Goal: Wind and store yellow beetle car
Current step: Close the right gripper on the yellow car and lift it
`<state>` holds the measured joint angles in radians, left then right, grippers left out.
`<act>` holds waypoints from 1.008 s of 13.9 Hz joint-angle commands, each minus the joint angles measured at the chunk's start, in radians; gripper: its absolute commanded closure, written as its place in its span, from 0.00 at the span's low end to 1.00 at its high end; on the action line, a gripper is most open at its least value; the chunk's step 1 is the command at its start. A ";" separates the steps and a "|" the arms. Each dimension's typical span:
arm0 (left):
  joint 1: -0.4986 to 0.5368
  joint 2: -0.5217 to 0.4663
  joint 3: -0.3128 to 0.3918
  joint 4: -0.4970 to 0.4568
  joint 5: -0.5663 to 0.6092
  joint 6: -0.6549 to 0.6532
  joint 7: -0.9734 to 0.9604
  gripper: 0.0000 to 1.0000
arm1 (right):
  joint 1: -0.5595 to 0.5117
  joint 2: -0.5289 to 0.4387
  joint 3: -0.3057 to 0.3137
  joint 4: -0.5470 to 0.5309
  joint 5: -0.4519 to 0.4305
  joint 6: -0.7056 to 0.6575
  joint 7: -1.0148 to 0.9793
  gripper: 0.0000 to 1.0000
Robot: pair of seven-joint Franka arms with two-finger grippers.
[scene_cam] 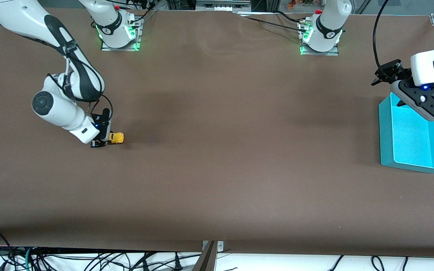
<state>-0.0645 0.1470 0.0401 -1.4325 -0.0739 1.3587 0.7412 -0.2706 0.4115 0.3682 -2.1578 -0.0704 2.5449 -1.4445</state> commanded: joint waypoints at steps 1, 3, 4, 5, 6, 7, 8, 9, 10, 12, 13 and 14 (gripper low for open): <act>0.000 0.022 0.001 0.029 0.026 -0.009 0.177 0.00 | 0.008 0.027 0.002 0.009 -0.009 0.009 0.021 1.00; 0.000 0.023 0.001 0.027 0.026 -0.013 0.205 0.00 | 0.008 0.067 -0.002 0.003 -0.011 0.057 0.018 1.00; 0.000 0.032 0.000 0.027 0.026 -0.013 0.217 0.00 | 0.008 0.078 -0.005 0.001 -0.011 0.061 0.015 1.00; 0.002 0.046 0.001 0.027 0.023 -0.012 0.272 0.00 | 0.007 0.082 -0.006 0.000 -0.011 0.061 0.012 1.00; 0.000 0.055 0.000 0.029 0.023 -0.007 0.346 0.00 | 0.007 0.084 -0.014 0.000 -0.011 0.063 0.007 1.00; -0.003 0.059 0.000 0.027 0.023 -0.007 0.390 0.00 | 0.007 0.084 -0.026 0.000 -0.011 0.063 0.001 1.00; -0.002 0.065 -0.002 0.027 0.023 -0.006 0.398 0.00 | 0.005 0.085 -0.040 -0.004 -0.011 0.063 -0.010 1.00; -0.001 0.068 -0.002 0.027 0.023 -0.006 0.406 0.00 | 0.004 0.086 -0.052 -0.004 -0.011 0.063 -0.042 1.00; -0.003 0.068 -0.002 0.027 0.023 -0.006 0.430 0.00 | 0.002 0.086 -0.070 -0.004 -0.011 0.061 -0.066 1.00; -0.009 0.075 -0.002 0.029 0.022 -0.006 0.455 0.00 | -0.002 0.086 -0.103 -0.014 -0.011 0.063 -0.109 1.00; -0.008 0.075 -0.002 0.027 0.022 -0.006 0.455 0.00 | -0.004 0.084 -0.127 -0.020 -0.011 0.061 -0.131 1.00; -0.006 0.075 -0.002 0.027 0.022 -0.006 0.455 0.00 | -0.012 0.084 -0.139 -0.023 -0.009 0.060 -0.173 1.00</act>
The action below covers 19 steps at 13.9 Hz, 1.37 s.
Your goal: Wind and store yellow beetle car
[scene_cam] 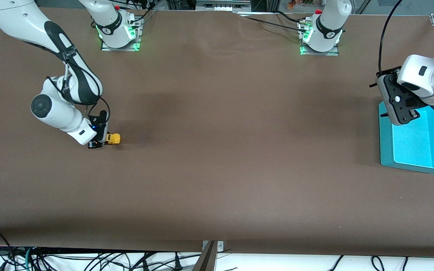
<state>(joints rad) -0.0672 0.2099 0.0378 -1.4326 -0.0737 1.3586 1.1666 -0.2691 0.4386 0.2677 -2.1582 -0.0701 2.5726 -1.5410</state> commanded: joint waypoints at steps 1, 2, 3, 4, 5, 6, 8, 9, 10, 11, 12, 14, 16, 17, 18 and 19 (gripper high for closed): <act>-0.002 0.013 0.001 0.027 0.020 -0.006 0.030 0.00 | -0.022 0.057 -0.060 -0.023 -0.007 0.032 -0.127 1.00; -0.002 0.014 0.001 0.027 0.020 -0.006 0.030 0.00 | -0.033 0.057 -0.085 -0.023 -0.005 0.032 -0.174 1.00; -0.002 0.016 0.001 0.027 0.020 -0.006 0.030 0.00 | -0.045 0.057 -0.109 -0.022 -0.005 0.031 -0.217 1.00; -0.003 0.017 0.001 0.027 0.017 -0.006 0.031 0.00 | -0.056 0.058 -0.128 -0.020 -0.002 0.029 -0.255 1.00; -0.005 0.017 0.001 0.027 0.017 -0.006 0.034 0.00 | -0.070 0.058 -0.145 -0.020 0.000 0.028 -0.287 1.00; -0.005 0.017 0.001 0.027 0.017 -0.006 0.044 0.00 | -0.084 0.060 -0.150 -0.020 0.000 0.027 -0.306 1.00; -0.003 0.019 0.001 0.027 0.018 -0.004 0.045 0.00 | -0.093 0.068 -0.151 -0.017 0.004 0.026 -0.311 1.00; -0.003 0.019 0.001 0.027 0.018 0.005 0.056 0.00 | -0.093 0.068 -0.151 -0.015 0.007 0.026 -0.306 1.00; -0.005 0.019 0.001 0.027 0.018 0.008 0.070 0.00 | -0.093 0.066 -0.150 -0.014 0.007 0.024 -0.303 1.00; -0.005 0.019 0.001 0.026 0.015 0.008 0.071 0.00 | -0.093 0.063 -0.147 -0.012 0.009 0.020 -0.301 0.99; -0.006 0.019 0.001 0.026 0.014 0.008 0.073 0.00 | -0.091 0.061 -0.145 -0.009 0.013 0.006 -0.295 0.94; -0.008 0.025 0.001 0.026 0.014 0.010 0.073 0.00 | -0.090 0.060 -0.140 0.009 0.021 -0.015 -0.291 0.81; -0.008 0.025 -0.001 0.027 0.012 0.010 0.073 0.00 | -0.091 0.052 -0.113 0.030 0.023 -0.047 -0.291 0.56; -0.009 0.025 -0.001 0.027 0.011 0.010 0.073 0.00 | -0.090 0.049 -0.104 0.047 0.023 -0.066 -0.289 0.40; -0.009 0.025 -0.001 0.026 0.011 0.010 0.073 0.00 | -0.090 0.049 -0.090 0.075 0.033 -0.092 -0.288 0.16; -0.009 0.025 -0.001 0.026 0.009 0.010 0.071 0.00 | -0.090 0.049 -0.072 0.107 0.065 -0.127 -0.289 0.00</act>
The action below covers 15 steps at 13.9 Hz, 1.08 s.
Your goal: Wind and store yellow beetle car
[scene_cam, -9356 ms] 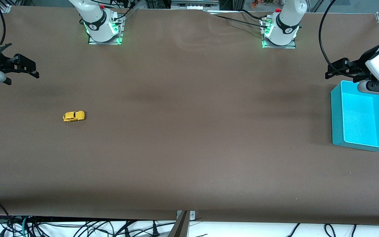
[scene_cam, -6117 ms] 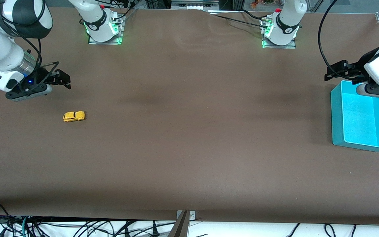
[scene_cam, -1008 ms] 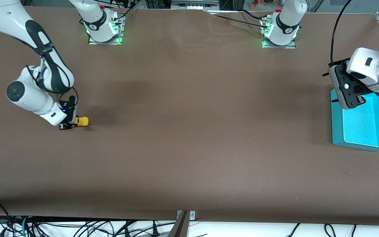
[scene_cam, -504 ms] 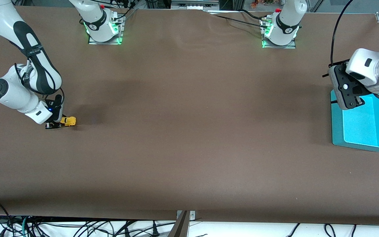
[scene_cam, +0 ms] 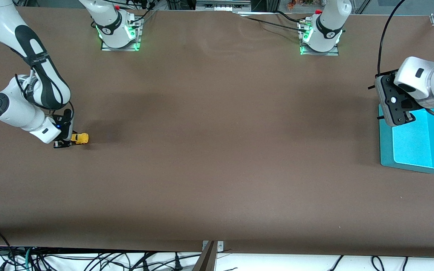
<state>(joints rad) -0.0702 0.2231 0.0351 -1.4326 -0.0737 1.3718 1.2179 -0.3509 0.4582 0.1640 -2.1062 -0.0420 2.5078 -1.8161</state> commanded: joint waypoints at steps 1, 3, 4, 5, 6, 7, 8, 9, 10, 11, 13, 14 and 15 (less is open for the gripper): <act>-0.008 0.012 0.000 0.026 0.009 -0.003 0.020 0.00 | -0.008 0.028 0.052 0.096 0.049 -0.108 -0.011 0.00; -0.008 0.013 0.000 0.026 0.006 -0.003 0.020 0.00 | -0.007 0.001 0.098 0.175 0.051 -0.203 0.023 0.00; -0.003 0.027 0.002 0.026 -0.007 -0.003 0.020 0.00 | -0.005 -0.024 0.115 0.201 0.041 -0.254 0.064 0.00; -0.003 0.031 0.002 0.024 -0.009 -0.003 0.020 0.00 | -0.003 -0.051 0.140 0.228 0.030 -0.297 0.096 0.00; -0.006 0.036 0.002 0.018 -0.006 -0.005 0.020 0.00 | -0.003 -0.088 0.163 0.251 0.025 -0.346 0.138 0.00; -0.009 0.053 0.002 0.018 -0.005 -0.014 0.022 0.00 | -0.005 -0.143 0.166 0.253 0.027 -0.386 0.212 0.00; -0.006 0.053 0.002 0.015 -0.008 -0.016 0.023 0.00 | -0.005 -0.195 0.170 0.250 0.031 -0.411 0.278 0.00; -0.008 0.062 0.002 0.012 -0.006 -0.014 0.022 0.00 | -0.005 -0.254 0.186 0.250 0.037 -0.456 0.326 0.00; -0.008 0.074 0.003 0.008 -0.005 -0.013 0.022 0.00 | -0.006 -0.307 0.195 0.252 0.037 -0.499 0.366 0.00; -0.008 0.076 0.003 -0.014 0.000 -0.005 0.020 0.00 | -0.007 -0.361 0.197 0.252 0.043 -0.521 0.418 0.00; -0.008 0.070 0.003 -0.075 0.006 0.067 0.020 0.00 | -0.007 -0.452 0.195 0.255 0.056 -0.576 0.521 0.00; -0.006 0.064 0.003 -0.110 0.006 0.107 0.022 0.00 | -0.007 -0.481 0.195 0.258 0.057 -0.601 0.596 0.00; -0.005 0.053 0.003 -0.138 0.011 0.119 0.022 0.00 | -0.007 -0.504 0.193 0.261 0.057 -0.609 0.673 0.00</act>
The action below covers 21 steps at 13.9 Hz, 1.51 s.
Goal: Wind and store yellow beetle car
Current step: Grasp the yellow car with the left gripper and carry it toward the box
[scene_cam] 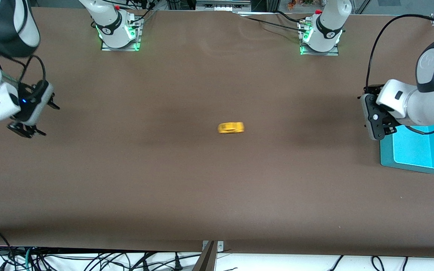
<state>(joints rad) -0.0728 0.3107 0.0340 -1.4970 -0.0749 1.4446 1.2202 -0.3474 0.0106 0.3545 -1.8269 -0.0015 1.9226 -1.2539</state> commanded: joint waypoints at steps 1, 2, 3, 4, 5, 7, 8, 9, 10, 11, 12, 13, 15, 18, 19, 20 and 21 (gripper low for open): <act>-0.001 -0.053 0.004 -0.115 0.012 0.049 0.019 0.00 | -0.010 -0.073 0.003 -0.019 0.018 -0.028 0.196 0.00; 0.004 -0.071 0.004 -0.165 0.012 0.066 0.021 0.00 | -0.010 -0.092 0.003 -0.020 0.023 -0.040 0.305 0.00; 0.008 -0.099 0.004 -0.227 0.015 0.098 0.040 0.00 | -0.008 -0.107 0.001 -0.019 0.038 -0.059 0.415 0.00; 0.010 -0.126 0.006 -0.303 0.017 0.155 0.092 0.00 | -0.007 -0.121 0.000 -0.018 0.057 -0.079 0.532 0.00; 0.011 -0.158 0.006 -0.378 0.030 0.219 0.138 0.00 | -0.004 -0.129 0.000 -0.018 0.063 -0.089 0.636 0.00; 0.025 -0.202 0.006 -0.480 0.065 0.305 0.176 0.00 | 0.036 -0.132 -0.017 0.001 0.063 -0.103 0.797 0.00; 0.030 -0.209 0.006 -0.518 0.087 0.345 0.194 0.00 | 0.053 -0.132 -0.025 0.009 0.063 -0.109 0.867 0.00; 0.031 -0.232 0.006 -0.567 0.111 0.396 0.209 0.00 | 0.068 -0.133 -0.040 0.011 0.063 -0.120 0.922 0.00; 0.051 -0.255 0.006 -0.618 0.141 0.451 0.225 0.00 | 0.083 -0.133 -0.049 0.020 0.064 -0.146 0.980 0.00; 0.074 -0.266 0.006 -0.667 0.153 0.506 0.243 0.00 | 0.091 -0.133 -0.057 0.027 0.064 -0.172 1.037 0.00; 0.105 -0.274 0.006 -0.712 0.156 0.569 0.280 0.00 | 0.096 -0.133 -0.057 0.034 0.064 -0.188 1.077 0.00; 0.135 -0.275 0.006 -0.750 0.158 0.641 0.332 0.00 | 0.100 -0.133 -0.057 0.038 0.064 -0.203 1.105 0.00; 0.185 -0.272 0.006 -0.810 0.158 0.751 0.407 0.00 | 0.102 -0.133 -0.057 0.041 0.067 -0.205 1.116 0.00; 0.244 -0.268 0.006 -0.903 0.158 0.906 0.459 0.00 | 0.102 -0.136 -0.057 0.046 0.071 -0.217 1.128 0.00; 0.266 -0.263 0.006 -0.934 0.158 0.963 0.476 0.00 | 0.100 -0.138 -0.057 0.049 0.069 -0.226 1.146 0.00; 0.287 -0.252 0.006 -0.951 0.158 1.006 0.495 0.00 | 0.100 -0.138 -0.057 0.057 0.071 -0.240 1.150 0.00; 0.303 -0.239 0.006 -0.954 0.158 1.026 0.505 0.00 | 0.102 -0.138 -0.057 0.061 0.069 -0.254 1.151 0.00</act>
<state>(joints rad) 0.1861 0.0773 0.0495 -2.4073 0.0638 2.3900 1.6507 -0.2582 -0.1170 0.3109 -1.7885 0.0486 1.7138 -0.1216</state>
